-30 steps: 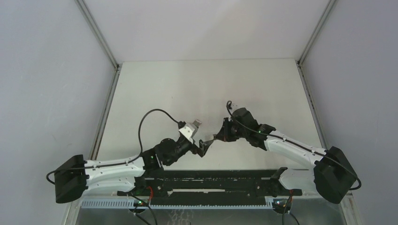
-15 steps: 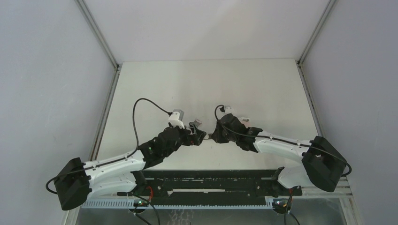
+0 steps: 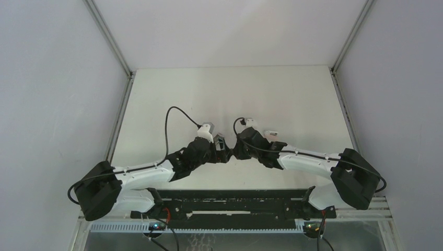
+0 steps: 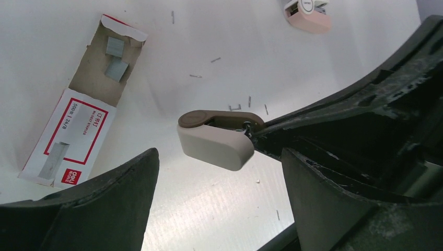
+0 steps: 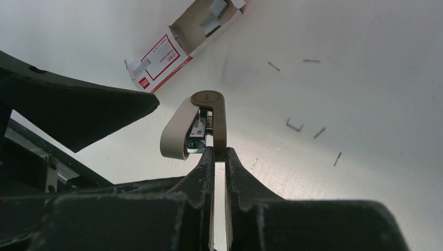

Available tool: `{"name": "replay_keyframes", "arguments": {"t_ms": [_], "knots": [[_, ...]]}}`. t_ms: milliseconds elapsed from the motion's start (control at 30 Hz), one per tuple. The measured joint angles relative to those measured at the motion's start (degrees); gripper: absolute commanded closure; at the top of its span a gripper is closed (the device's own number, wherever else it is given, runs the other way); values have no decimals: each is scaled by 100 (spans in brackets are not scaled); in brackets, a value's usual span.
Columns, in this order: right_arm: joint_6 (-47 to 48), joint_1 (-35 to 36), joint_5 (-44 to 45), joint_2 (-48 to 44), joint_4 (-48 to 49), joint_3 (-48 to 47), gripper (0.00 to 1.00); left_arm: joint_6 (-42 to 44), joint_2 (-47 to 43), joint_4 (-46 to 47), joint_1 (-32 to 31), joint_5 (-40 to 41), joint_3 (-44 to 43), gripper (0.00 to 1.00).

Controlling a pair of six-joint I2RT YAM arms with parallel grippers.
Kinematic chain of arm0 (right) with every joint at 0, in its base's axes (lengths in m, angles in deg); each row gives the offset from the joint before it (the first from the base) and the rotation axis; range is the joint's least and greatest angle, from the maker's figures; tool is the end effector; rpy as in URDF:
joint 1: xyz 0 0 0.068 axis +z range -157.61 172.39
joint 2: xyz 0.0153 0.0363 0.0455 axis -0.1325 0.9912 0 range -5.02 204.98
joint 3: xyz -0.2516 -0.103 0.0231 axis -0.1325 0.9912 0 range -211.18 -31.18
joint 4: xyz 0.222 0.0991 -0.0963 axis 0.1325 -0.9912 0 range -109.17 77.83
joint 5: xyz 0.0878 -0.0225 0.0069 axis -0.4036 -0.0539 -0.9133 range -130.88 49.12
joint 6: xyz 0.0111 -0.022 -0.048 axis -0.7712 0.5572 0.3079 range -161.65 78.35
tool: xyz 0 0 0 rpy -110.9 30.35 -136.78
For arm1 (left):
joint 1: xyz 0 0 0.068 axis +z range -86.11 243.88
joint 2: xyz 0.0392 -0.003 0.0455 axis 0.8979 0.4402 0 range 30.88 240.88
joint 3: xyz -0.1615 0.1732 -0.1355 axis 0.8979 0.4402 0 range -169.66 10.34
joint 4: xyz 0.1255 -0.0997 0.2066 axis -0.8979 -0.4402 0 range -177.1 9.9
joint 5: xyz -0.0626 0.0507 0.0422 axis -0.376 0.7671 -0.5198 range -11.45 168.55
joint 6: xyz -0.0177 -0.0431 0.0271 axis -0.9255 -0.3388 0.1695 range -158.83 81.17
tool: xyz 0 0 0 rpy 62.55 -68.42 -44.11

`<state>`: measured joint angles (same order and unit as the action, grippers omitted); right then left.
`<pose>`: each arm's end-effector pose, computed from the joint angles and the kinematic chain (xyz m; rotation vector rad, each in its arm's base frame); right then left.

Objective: Load the staples into the stapler

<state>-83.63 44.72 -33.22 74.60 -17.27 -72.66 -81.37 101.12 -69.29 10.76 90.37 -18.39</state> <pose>0.1758 0.2202 0.1942 -0.1483 2.4106 0.6552 0.1544 -0.1936 0.1890 0.0734 2.1930 -0.7720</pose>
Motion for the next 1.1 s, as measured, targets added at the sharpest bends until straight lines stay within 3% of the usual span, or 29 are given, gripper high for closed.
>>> {"name": "replay_keyframes", "arguments": {"t_ms": [667,867,1100], "knots": [[208,96,111,35,-31,-17,100,7,481,238,140,17,-2,30],[212,103,136,33,-24,-17,100,7,509,358,146,-46,-2,45],[201,114,168,35,-22,-20,100,0,509,448,170,-208,-2,51]]}}
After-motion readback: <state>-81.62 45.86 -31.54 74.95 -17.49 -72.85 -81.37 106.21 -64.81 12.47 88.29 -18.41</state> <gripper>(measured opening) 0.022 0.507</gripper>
